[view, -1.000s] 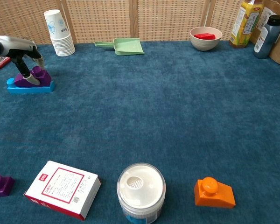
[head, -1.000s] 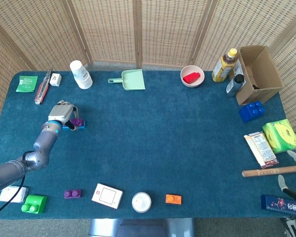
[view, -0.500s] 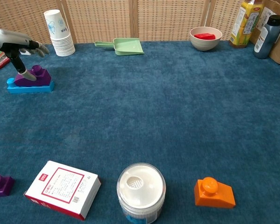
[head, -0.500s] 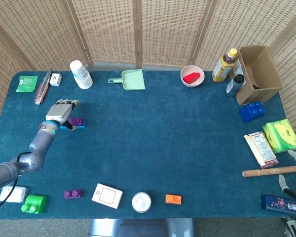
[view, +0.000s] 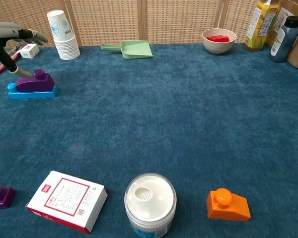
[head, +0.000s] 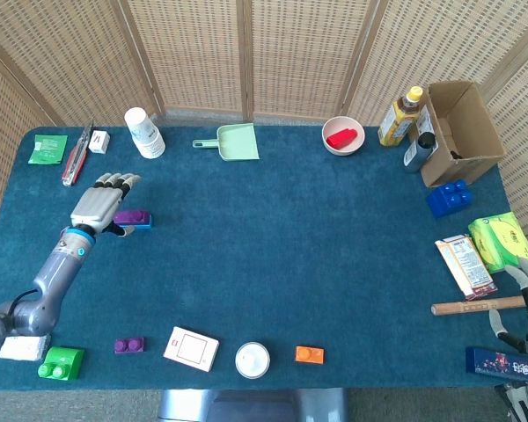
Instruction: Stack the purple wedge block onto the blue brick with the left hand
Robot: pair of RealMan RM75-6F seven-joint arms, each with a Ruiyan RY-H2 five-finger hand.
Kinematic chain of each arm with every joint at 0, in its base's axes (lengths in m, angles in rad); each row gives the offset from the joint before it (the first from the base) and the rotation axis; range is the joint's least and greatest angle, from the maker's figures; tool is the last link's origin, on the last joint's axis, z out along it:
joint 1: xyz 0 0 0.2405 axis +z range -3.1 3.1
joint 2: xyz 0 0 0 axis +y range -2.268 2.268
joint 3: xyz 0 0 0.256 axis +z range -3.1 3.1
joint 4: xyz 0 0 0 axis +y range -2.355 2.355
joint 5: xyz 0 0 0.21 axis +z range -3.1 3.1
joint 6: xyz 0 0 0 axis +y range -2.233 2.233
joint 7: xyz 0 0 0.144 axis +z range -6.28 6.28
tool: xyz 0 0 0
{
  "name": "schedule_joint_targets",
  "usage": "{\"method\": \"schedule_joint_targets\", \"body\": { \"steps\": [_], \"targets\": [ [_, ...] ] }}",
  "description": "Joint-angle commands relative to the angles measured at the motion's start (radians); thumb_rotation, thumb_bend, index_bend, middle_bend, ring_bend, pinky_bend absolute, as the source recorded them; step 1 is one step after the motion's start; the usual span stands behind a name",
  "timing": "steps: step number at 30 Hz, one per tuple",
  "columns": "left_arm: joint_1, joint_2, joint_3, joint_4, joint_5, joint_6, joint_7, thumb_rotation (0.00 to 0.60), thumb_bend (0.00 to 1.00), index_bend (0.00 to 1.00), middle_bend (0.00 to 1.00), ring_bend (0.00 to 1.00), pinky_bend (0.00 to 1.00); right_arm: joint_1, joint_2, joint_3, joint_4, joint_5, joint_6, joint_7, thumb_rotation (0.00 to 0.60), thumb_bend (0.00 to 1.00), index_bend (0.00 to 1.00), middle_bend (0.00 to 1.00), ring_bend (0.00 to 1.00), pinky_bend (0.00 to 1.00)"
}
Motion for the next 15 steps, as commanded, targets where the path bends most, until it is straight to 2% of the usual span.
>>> {"method": "schedule_joint_targets", "body": {
  "steps": [1,5,14,15],
  "targets": [
    [0.047,0.007,-0.015,-0.022,0.060,0.051,-0.058,0.600,0.30,0.08,0.06,0.00,0.00,0.003,-0.007,-0.001,0.004,-0.001,-0.004,0.002,0.588,0.37,0.15,0.09,0.00,0.04],
    [0.080,0.012,-0.040,-0.036,0.084,0.058,-0.145,0.600,0.30,0.09,0.07,0.00,0.00,0.005,-0.012,-0.001,0.009,-0.001,-0.005,0.004,0.589,0.37,0.15,0.09,0.00,0.04],
    [0.144,0.090,-0.113,-0.155,0.107,-0.032,-0.428,0.587,0.30,0.10,0.09,0.00,0.00,0.011,-0.013,-0.002,0.007,-0.005,-0.010,-0.001,0.589,0.37,0.15,0.09,0.00,0.04],
    [0.155,0.101,-0.131,-0.178,0.100,-0.060,-0.498,0.585,0.30,0.09,0.09,0.00,0.00,0.012,-0.013,-0.003,0.005,-0.007,-0.011,-0.003,0.588,0.37,0.15,0.09,0.00,0.04]
  ]
}}
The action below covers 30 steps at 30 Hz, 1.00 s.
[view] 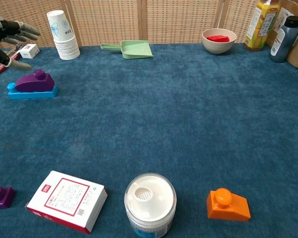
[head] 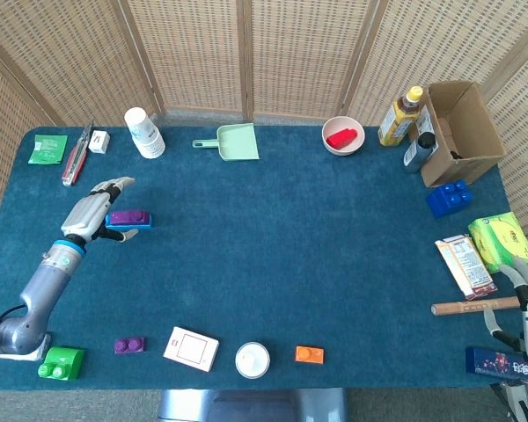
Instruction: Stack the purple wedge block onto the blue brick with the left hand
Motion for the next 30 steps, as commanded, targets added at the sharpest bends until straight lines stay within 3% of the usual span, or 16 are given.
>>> {"method": "schedule_joint_targets", "body": {
  "steps": [1,6,14,30],
  "targets": [
    [0.046,0.051,-0.060,-0.079,0.005,-0.086,-0.198,0.581,0.30,0.09,0.09,0.00,0.00,0.002,0.000,-0.002,-0.003,-0.003,-0.002,-0.003,0.587,0.37,0.15,0.09,0.00,0.04],
    [0.083,0.068,-0.121,-0.070,0.055,-0.185,-0.437,0.547,0.30,0.09,0.09,0.00,0.00,0.002,0.004,-0.001,-0.011,-0.004,0.003,-0.010,0.590,0.37,0.15,0.09,0.00,0.04],
    [0.127,0.001,-0.180,0.048,0.180,-0.192,-0.708,0.543,0.30,0.15,0.13,0.04,0.06,-0.006,0.015,0.000,-0.026,-0.001,0.018,-0.023,0.588,0.37,0.15,0.09,0.00,0.04],
    [0.082,-0.190,-0.166,0.334,0.328,-0.201,-1.018,0.384,0.31,0.21,0.16,0.04,0.10,-0.010,0.037,0.005,-0.057,0.008,0.025,-0.049,0.591,0.37,0.15,0.09,0.00,0.04]
  ]
}}
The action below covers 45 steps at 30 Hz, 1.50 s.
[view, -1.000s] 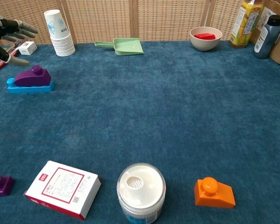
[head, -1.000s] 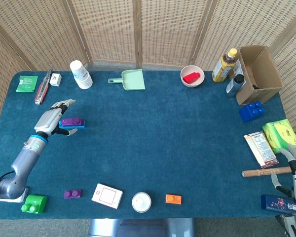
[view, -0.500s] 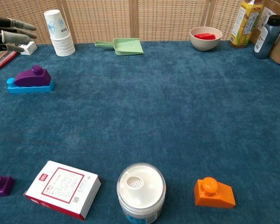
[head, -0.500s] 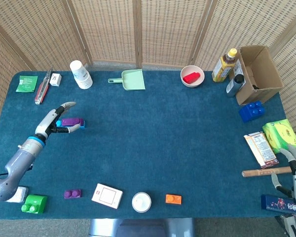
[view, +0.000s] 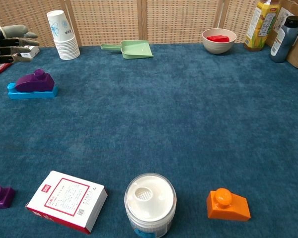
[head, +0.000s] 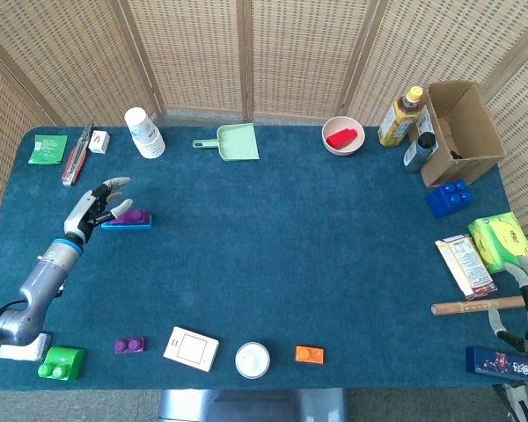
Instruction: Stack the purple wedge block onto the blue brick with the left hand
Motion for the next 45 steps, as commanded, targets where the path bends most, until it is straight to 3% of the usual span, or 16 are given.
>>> {"method": "schedule_joint_targets", "body": {
  "steps": [1,12,45],
  "targets": [
    [-0.026,-0.042,0.008,0.055,0.029,-0.008,-0.047,0.374,0.31,0.21,0.16,0.04,0.10,-0.001,0.002,0.001,-0.005,0.002,0.001,-0.001,0.591,0.37,0.15,0.09,0.00,0.04],
    [-0.080,-0.142,0.035,0.192,0.069,-0.011,-0.139,0.287,0.31,0.25,0.17,0.04,0.09,-0.009,0.016,0.004,-0.021,0.007,0.012,0.003,0.588,0.37,0.15,0.09,0.00,0.04],
    [-0.157,-0.265,0.099,0.410,0.091,-0.024,-0.260,0.281,0.33,0.29,0.19,0.06,0.08,-0.014,0.046,0.010,-0.072,0.010,0.022,0.004,0.592,0.37,0.15,0.09,0.00,0.04]
  ]
}}
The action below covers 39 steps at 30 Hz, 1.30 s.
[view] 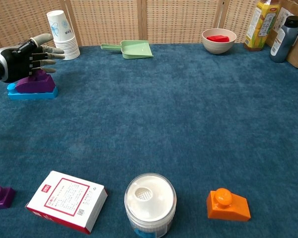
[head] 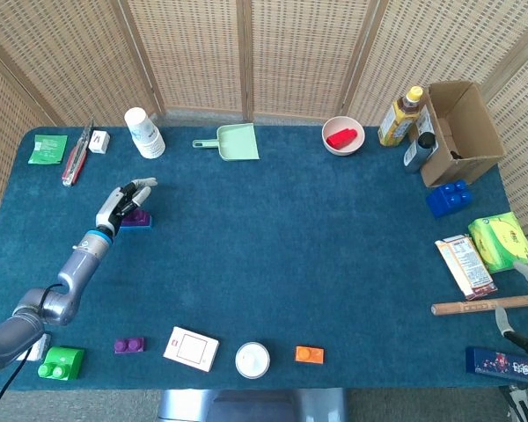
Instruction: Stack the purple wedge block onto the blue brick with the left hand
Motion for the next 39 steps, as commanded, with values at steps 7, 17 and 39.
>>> {"method": "schedule_joint_targets", "body": {
  "steps": [7,17,39],
  "targets": [
    [-0.005,-0.016,0.009,0.027,-0.005,-0.008,-0.011,0.281,0.33,0.30,0.19,0.06,0.08,-0.001,0.001,0.002,-0.005,0.002,0.003,0.000,0.592,0.37,0.15,0.09,0.00,0.04],
    [-0.011,-0.013,0.026,0.037,0.003,-0.007,0.010,0.279,0.33,0.30,0.19,0.06,0.08,-0.003,0.001,0.004,-0.007,0.002,0.008,0.006,0.591,0.37,0.15,0.09,0.00,0.04],
    [0.003,0.106,0.008,-0.124,0.005,0.092,0.059,0.279,0.33,0.31,0.20,0.06,0.09,-0.002,0.001,0.005,-0.006,-0.008,0.013,0.016,0.591,0.37,0.15,0.09,0.00,0.04]
  ]
}}
